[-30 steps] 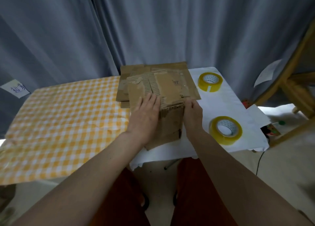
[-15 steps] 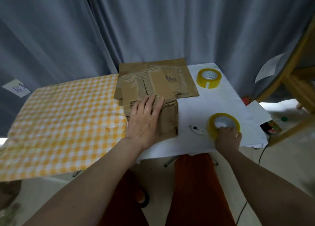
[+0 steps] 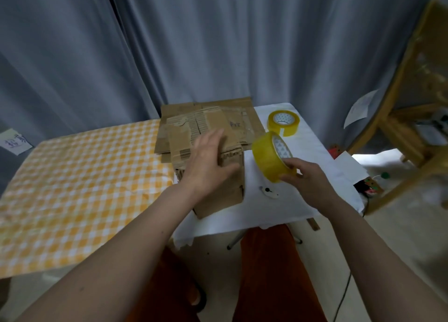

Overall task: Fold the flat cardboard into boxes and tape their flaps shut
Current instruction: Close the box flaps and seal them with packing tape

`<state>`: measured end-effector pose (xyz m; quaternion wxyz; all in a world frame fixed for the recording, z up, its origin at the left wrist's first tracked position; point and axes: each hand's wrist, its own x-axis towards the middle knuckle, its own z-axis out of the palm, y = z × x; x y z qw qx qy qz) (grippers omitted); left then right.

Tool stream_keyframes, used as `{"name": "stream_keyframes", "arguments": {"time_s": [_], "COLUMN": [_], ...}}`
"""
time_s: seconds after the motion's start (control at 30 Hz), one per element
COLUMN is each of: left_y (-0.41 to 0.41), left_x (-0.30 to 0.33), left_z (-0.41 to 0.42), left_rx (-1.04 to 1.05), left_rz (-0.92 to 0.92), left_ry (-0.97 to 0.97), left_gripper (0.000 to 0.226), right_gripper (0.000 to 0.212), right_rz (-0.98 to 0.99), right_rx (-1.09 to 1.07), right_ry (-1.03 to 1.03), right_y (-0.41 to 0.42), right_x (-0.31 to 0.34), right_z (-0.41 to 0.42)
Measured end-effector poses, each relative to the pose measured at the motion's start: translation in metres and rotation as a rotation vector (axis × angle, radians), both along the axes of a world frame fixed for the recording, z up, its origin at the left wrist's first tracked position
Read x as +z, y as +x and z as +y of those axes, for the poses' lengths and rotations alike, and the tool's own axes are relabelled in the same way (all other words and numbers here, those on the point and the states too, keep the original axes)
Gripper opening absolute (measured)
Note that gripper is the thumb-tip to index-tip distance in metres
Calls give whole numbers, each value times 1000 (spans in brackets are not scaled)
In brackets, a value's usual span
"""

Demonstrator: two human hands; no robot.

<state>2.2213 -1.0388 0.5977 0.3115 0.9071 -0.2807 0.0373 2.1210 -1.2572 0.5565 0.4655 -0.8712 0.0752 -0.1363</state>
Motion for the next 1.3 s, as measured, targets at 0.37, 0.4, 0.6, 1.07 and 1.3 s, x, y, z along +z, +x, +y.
{"name": "stream_keyframes", "arguments": {"time_s": [0.37, 0.4, 0.6, 1.07, 1.3], "left_y": [-29, -30, -33, -38, -32], "left_x": [32, 30, 29, 30, 37], "left_z": [-9, -8, 3, 21, 31], "left_rx": [-106, -95, 0, 67, 101], "left_rz": [-5, 2, 116, 76, 78], "left_ry": [-371, -390, -524, -609, -700], "left_gripper": [25, 24, 54, 23, 17], "right_gripper": [38, 38, 38, 39, 37], "right_rz": [-105, -105, -123, -123, -119], "right_rx": [29, 32, 67, 58, 103], "right_ry": [-165, -176, -195, -180, -160], "right_y": [-9, -9, -7, 4, 11], "right_x": [57, 58, 61, 71, 79], "right_z": [28, 31, 45, 69, 86]}}
